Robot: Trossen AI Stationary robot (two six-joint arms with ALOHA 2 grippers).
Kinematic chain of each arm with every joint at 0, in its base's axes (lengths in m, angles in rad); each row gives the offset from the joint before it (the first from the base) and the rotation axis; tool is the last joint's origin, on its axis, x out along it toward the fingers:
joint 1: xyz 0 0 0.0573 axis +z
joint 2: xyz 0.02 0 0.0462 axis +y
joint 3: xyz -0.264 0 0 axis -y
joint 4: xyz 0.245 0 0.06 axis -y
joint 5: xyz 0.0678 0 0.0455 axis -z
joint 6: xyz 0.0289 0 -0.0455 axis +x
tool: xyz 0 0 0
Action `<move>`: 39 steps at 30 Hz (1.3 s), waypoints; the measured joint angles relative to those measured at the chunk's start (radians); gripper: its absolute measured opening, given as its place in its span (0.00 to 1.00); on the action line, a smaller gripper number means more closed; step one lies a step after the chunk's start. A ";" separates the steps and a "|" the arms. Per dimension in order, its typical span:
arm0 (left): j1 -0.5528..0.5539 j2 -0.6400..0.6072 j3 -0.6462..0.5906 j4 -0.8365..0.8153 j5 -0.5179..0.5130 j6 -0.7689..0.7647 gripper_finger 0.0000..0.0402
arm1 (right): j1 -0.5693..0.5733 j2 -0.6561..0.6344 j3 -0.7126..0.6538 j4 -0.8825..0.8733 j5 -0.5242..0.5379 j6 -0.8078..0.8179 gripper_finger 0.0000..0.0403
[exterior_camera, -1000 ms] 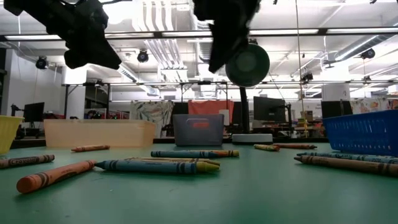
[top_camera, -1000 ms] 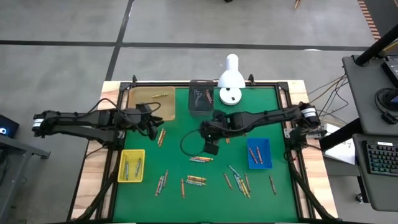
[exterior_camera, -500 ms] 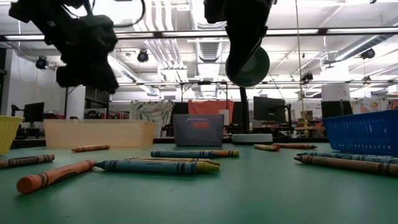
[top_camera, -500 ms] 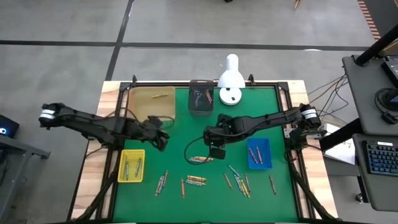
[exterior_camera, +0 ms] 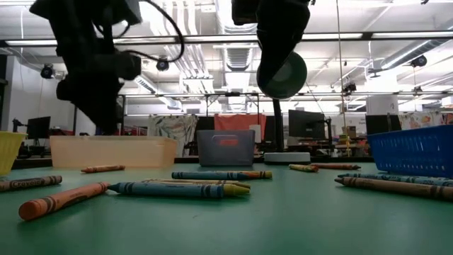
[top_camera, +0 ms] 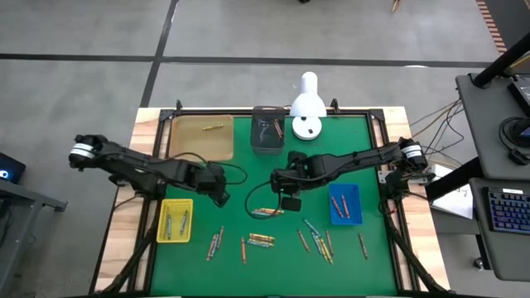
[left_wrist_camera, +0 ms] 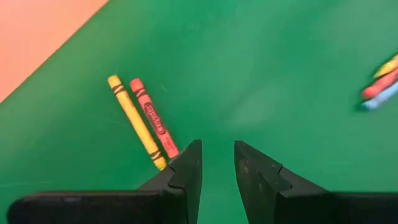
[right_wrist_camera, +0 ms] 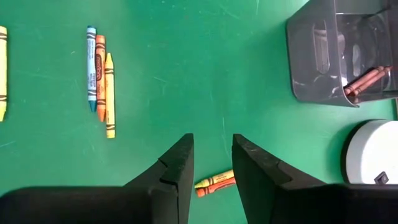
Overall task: Sort crayons
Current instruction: Put the orange crayon into the blue bin
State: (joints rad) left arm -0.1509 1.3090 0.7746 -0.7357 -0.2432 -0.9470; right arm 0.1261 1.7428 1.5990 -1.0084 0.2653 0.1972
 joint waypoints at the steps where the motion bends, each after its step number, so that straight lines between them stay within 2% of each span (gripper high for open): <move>1: 0.001 0.017 0.000 0.000 0.000 0.001 0.19 | 0.000 0.000 0.000 0.001 0.001 0.000 0.25; 6: 0.001 0.083 0.000 -0.006 -0.007 -0.024 0.19 | 0.000 0.000 0.000 0.000 0.006 0.000 0.24; 15: 0.002 0.173 0.000 -0.006 -0.086 -0.031 0.19 | 0.000 0.000 0.000 0.001 0.008 0.001 0.23; 29: 0.002 0.226 -0.001 0.002 -0.140 -0.031 0.19 | 0.000 0.001 0.000 0.012 0.025 0.010 0.23; 39: 0.002 0.267 -0.001 0.021 -0.141 -0.031 0.19 | 0.000 0.001 0.000 0.027 0.025 0.001 0.23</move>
State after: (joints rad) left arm -0.1490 1.5760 0.7738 -0.7144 -0.3846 -0.9779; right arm 0.1257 1.7439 1.5986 -0.9818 0.2905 0.1979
